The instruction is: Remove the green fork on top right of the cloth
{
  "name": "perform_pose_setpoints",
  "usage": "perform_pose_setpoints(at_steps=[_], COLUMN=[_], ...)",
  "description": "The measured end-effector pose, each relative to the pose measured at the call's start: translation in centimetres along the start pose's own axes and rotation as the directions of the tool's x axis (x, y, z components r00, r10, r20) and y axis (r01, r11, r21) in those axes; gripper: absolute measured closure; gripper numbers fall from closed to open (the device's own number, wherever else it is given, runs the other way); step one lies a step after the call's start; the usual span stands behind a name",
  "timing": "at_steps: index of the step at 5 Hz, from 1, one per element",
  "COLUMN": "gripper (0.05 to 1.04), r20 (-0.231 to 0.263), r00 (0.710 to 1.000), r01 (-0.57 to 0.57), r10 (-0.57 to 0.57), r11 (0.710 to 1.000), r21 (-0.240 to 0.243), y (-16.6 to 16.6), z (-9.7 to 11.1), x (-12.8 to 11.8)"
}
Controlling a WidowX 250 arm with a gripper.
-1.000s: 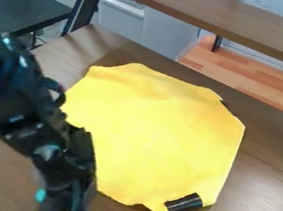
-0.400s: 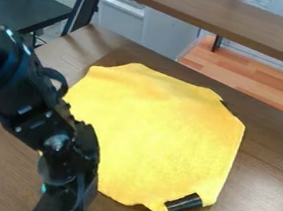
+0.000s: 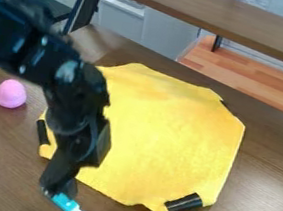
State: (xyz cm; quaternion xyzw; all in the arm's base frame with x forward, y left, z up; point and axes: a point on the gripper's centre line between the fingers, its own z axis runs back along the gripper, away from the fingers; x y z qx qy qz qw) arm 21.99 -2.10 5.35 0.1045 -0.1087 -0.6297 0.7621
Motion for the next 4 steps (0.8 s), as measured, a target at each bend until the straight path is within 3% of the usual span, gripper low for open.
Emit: perform_pose_setpoints(at_steps=[1, 2, 3, 4], gripper=[0.084, 0.084, 0.084, 0.084], r20=[-0.143, -0.204, -0.241, -0.222], r00=[0.989, 0.979, 0.952, 0.91], r01=[0.028, -0.014, -0.23, -0.389], r10=[-0.037, -0.004, 0.191, 0.35], r11=[0.998, 0.996, 0.963, 0.906], r21=[-0.06, -0.087, -0.144, -0.166], y=[1.5, 3.3, 6.3, 9.6], z=[2.9, 4.3, 3.5, 3.0], x=[0.2, 0.3, -0.1, -0.3])
